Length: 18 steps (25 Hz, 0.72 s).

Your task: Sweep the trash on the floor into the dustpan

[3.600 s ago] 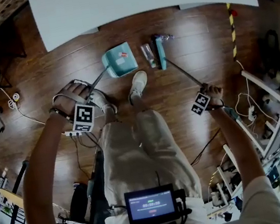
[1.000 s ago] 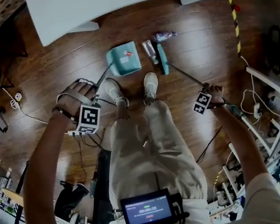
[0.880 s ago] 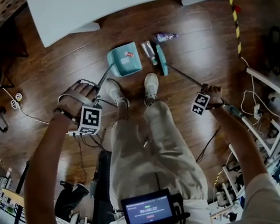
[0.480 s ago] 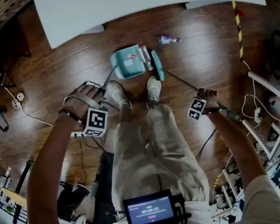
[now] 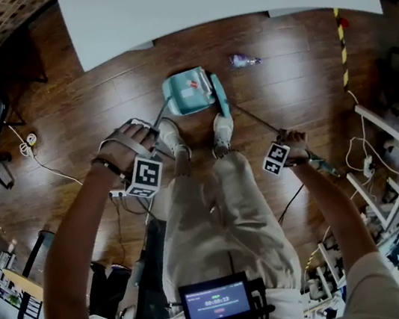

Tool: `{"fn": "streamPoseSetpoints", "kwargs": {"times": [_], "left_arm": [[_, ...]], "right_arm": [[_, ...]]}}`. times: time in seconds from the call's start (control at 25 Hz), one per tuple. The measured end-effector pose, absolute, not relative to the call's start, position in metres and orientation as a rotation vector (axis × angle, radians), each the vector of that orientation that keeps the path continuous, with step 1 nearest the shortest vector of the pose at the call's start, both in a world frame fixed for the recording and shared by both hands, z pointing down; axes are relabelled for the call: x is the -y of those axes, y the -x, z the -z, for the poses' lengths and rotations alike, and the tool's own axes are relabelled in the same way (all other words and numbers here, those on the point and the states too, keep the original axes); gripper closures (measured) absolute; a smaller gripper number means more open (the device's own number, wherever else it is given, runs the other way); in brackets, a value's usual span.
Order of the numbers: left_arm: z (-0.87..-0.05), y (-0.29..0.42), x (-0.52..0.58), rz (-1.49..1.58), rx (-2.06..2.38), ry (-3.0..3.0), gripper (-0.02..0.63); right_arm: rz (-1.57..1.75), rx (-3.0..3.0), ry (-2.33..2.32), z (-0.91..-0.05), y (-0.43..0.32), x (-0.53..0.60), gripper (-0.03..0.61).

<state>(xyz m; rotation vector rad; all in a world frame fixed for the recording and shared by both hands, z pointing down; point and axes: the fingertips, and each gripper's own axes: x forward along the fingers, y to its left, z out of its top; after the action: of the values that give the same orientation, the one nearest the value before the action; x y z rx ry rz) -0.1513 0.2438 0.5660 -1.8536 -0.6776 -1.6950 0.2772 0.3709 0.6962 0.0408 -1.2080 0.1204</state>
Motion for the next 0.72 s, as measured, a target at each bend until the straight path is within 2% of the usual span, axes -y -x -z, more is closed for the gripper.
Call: {"fn": "streamPoseSetpoints", "kwargs": {"times": [0.72], "left_arm": [[-0.566, 0.155, -0.248, 1.672, 0.687, 1.876, 0.532]], "right_arm": [[-0.097, 1.335, -0.041, -0.690, -0.189, -0.366, 0.472]]}}
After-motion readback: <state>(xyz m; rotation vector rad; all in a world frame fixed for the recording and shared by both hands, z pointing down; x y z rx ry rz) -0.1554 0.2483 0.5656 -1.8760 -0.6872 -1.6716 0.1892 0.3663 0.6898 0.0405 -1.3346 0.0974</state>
